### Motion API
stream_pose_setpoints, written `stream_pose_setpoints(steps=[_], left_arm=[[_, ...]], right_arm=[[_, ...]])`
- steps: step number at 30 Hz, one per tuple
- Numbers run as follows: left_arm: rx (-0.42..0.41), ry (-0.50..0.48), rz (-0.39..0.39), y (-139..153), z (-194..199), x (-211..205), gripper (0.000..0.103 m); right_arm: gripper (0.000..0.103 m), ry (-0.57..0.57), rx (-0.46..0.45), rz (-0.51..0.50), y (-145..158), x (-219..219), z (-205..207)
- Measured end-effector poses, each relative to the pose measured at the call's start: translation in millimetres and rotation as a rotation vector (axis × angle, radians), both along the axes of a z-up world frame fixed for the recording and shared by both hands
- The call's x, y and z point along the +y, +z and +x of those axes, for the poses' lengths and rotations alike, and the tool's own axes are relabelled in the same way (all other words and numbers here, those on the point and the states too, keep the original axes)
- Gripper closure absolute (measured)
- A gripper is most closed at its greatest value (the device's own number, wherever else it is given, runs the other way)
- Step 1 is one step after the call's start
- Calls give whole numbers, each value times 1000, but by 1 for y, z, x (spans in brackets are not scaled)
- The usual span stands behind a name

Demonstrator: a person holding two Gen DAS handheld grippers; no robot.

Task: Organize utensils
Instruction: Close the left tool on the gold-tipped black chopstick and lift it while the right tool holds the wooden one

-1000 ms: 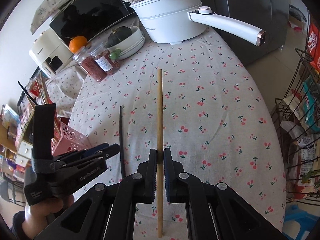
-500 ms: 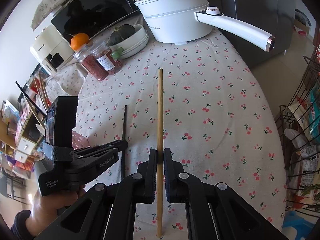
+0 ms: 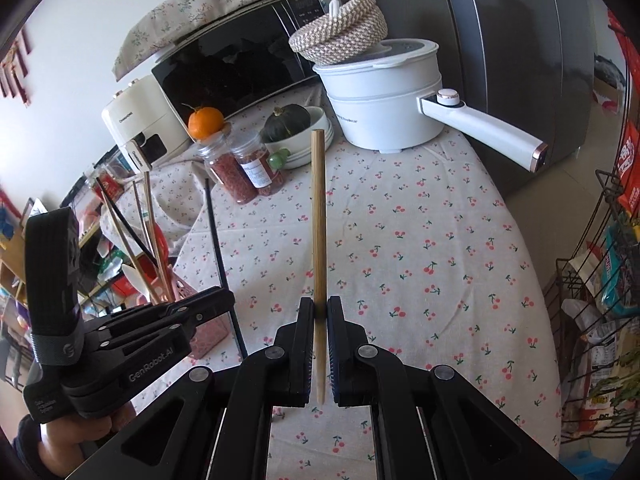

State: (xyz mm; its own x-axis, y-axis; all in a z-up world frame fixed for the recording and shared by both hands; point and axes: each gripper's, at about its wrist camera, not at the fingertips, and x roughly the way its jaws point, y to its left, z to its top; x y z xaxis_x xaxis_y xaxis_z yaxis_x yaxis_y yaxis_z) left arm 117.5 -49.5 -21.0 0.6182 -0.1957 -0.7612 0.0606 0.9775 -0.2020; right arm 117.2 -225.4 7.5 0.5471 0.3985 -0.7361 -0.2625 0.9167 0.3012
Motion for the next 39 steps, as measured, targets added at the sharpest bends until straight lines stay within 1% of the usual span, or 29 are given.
stream_pose_setpoints(steps=[8,14,17,19,24,25,26,27,28,29,31,32,34,35,36,39], left_arm=[[-193,-16,-9,52,-35,15,97],[-343,7,3,90,-56,29,98],[-402,25,2,104,-68,41,98],[-433,39,1,111,-75,49,103],[-494,95,20,119,-88,72,103],[-490,102,32,117,-86,75,103],[-459,102,39,114,-81,78,103],[-397,86,24,108,-74,80,103],[-347,76,-22,100,-69,84,103],[-295,62,-45,92,-65,85,103],[-184,11,-25,73,-55,77,101],[-148,-8,-9,64,-52,71,96],[-66,-56,24,45,-46,57,70],[-23,-70,29,34,-43,51,65],[20,-80,27,24,-39,46,61],[142,-82,28,-9,-26,33,60]], right_arm=[[96,-10,-93,9,32,6,-16],[96,-5,-143,33,51,14,-23],[96,6,-163,50,58,19,-28],[96,14,-174,61,62,23,-30],[96,40,-186,76,66,35,-32],[96,45,-187,77,67,39,-32],[96,52,-188,76,67,42,-32],[96,58,-188,76,67,46,-31],[96,61,-187,76,66,49,-31],[96,64,-183,76,66,51,-30],[96,66,-169,72,63,54,-28],[96,65,-161,65,61,55,-26],[96,59,-145,48,56,53,-24],[96,54,-137,43,54,51,-22],[96,47,-129,39,52,48,-20],[96,27,-112,31,47,36,-16]])
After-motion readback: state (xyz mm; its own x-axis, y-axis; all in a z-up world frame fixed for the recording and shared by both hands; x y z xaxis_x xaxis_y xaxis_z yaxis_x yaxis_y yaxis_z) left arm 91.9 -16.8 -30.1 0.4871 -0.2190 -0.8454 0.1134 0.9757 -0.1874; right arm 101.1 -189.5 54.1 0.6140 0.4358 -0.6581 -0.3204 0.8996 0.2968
